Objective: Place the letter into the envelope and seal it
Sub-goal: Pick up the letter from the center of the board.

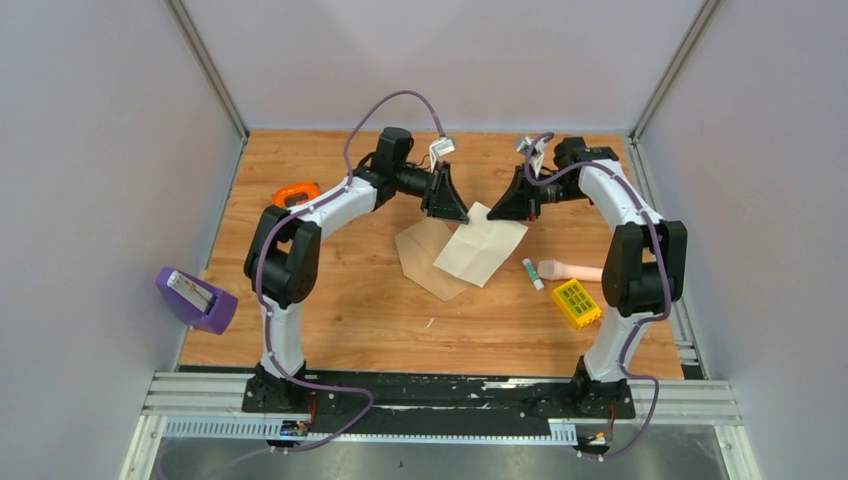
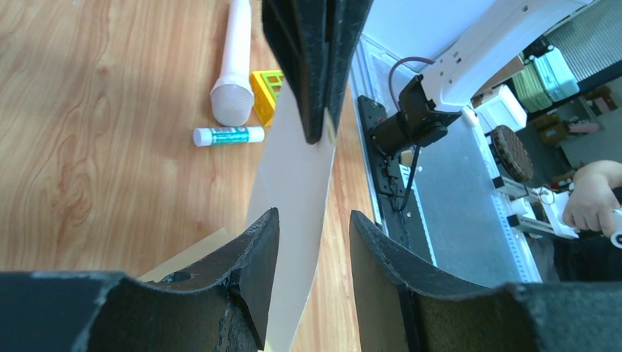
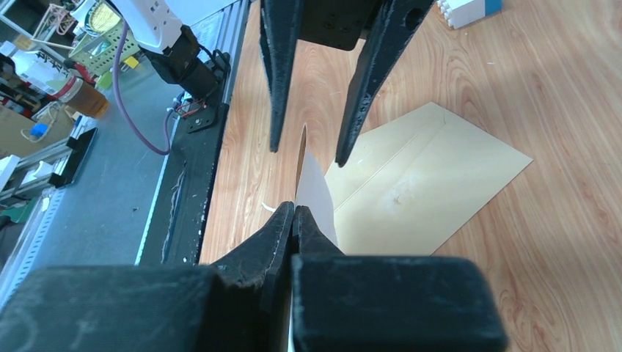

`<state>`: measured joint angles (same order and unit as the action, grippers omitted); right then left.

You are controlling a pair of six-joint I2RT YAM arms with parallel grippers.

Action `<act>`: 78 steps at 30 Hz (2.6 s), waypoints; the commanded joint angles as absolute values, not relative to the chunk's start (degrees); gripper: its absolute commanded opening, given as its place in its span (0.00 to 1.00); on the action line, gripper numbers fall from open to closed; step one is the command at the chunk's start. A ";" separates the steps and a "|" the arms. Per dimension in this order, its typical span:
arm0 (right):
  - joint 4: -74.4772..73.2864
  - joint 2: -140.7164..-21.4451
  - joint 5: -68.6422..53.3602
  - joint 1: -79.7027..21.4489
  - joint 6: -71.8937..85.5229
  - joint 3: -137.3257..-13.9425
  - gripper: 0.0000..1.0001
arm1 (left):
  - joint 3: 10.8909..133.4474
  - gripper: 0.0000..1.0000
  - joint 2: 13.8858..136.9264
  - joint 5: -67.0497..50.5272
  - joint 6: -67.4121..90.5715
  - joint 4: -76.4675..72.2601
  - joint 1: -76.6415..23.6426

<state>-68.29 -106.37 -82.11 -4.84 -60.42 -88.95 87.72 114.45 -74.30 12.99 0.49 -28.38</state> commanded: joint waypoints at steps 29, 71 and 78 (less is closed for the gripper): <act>-59.47 -106.17 -91.76 3.56 -50.08 -90.61 0.00 | 90.82 0.01 115.85 -75.05 5.69 10.18 -30.95; -51.23 -103.97 -93.05 9.14 -39.49 -89.83 0.00 | 95.08 0.33 118.08 -70.80 -7.98 25.86 -32.34; -51.15 -104.23 -94.27 9.14 -39.11 -89.35 0.00 | 95.52 0.01 118.10 -71.15 -7.45 25.50 -32.33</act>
<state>-52.82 -106.26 -87.11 8.82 -39.00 -89.52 92.66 117.80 -70.35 -6.79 25.71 -31.90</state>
